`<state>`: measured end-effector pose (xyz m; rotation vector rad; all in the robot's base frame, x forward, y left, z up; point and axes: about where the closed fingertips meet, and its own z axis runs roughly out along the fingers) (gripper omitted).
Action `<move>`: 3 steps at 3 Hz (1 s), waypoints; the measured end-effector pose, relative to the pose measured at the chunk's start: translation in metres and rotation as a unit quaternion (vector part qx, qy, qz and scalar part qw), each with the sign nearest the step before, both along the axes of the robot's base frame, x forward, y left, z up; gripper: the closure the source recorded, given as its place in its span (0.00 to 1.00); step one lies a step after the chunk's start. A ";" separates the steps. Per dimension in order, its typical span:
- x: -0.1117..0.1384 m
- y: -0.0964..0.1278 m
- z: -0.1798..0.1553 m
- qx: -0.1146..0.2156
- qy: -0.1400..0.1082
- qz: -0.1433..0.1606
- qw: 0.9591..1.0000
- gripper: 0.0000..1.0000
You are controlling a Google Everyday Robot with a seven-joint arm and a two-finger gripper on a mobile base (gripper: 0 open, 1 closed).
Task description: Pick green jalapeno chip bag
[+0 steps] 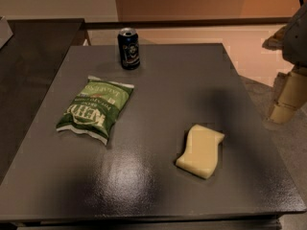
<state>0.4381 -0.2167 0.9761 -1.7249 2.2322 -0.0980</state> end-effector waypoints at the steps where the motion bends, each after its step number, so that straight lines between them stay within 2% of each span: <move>1: 0.000 0.000 0.000 0.000 0.000 0.000 1.000 0.00; 2: 0.004 0.012 0.003 0.001 -0.002 0.023 1.000 0.00; 3: 0.013 0.044 0.003 -0.004 -0.005 0.083 0.997 0.00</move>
Offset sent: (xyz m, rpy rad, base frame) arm 0.0086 0.0286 0.0002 0.0059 0.0168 0.1160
